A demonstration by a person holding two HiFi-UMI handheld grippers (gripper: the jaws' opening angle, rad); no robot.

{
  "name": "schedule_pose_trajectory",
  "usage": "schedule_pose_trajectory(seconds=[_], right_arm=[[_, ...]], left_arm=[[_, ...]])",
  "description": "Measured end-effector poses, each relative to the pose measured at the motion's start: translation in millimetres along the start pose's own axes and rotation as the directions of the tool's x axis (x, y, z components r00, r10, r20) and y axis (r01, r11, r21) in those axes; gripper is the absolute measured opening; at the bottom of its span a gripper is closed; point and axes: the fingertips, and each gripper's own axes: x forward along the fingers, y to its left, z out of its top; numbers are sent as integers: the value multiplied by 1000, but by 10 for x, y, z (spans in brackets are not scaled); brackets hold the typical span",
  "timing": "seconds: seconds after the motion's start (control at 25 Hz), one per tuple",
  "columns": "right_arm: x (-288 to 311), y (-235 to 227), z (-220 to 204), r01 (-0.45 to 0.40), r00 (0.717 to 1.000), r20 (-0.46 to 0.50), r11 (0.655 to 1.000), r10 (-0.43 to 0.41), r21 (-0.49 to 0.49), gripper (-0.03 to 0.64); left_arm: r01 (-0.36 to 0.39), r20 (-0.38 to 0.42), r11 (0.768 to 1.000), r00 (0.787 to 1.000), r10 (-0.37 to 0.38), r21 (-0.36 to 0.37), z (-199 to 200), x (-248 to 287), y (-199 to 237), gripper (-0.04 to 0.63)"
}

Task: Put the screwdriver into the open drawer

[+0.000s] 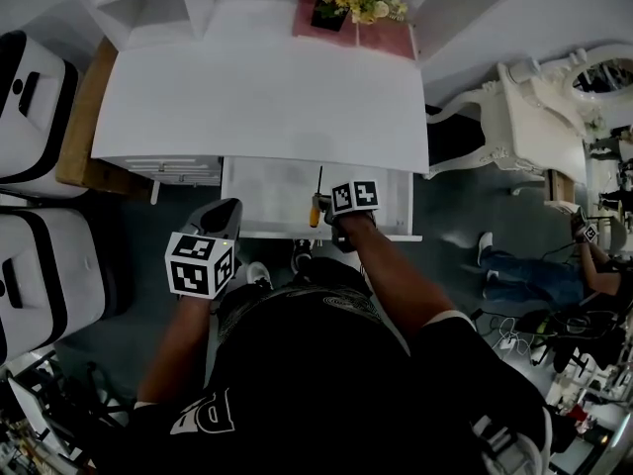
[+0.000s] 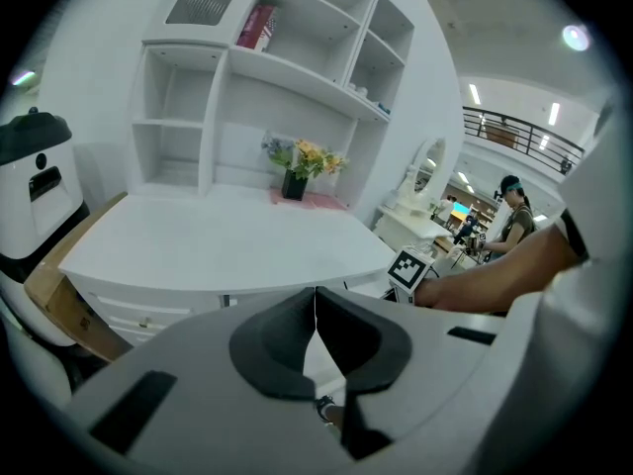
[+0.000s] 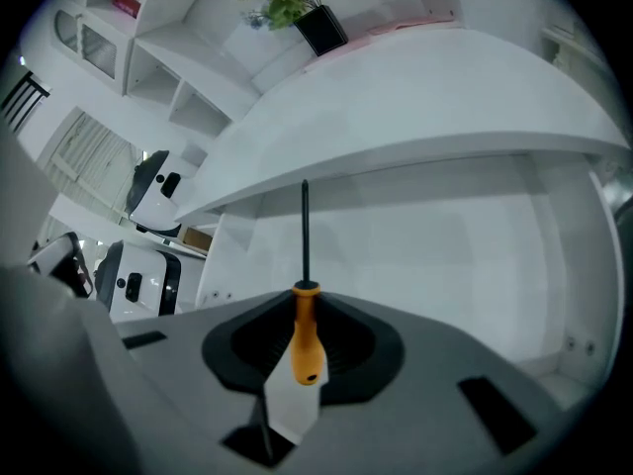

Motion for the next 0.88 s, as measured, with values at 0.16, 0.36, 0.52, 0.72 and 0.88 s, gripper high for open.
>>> schedule_pose_trajectory(seconds=[0.16, 0.36, 0.52, 0.72, 0.88], right_arm=[[105, -57, -7, 7, 1000, -28, 1000, -7, 17, 77], [204, -99, 1, 19, 998, -63, 1000, -18, 20, 77], [293, -161, 25, 33, 996, -87, 999, -29, 38, 78], [418, -278, 53, 63, 992, -114, 997, -56, 53, 78], [493, -317, 32, 71, 989, -135, 996, -64, 50, 78]], left_arm=[[10, -11, 1000, 1000, -10, -2, -22, 55, -61, 15], [13, -26, 1000, 1000, -14, -5, -55, 78, -99, 15], [9, -38, 1000, 999, -9, -11, -74, 85, -100, 15], [-1, -50, 1000, 999, 0, -23, -133, 86, -66, 15], [-20, -63, 999, 998, 18, -38, -185, 74, 5, 15]])
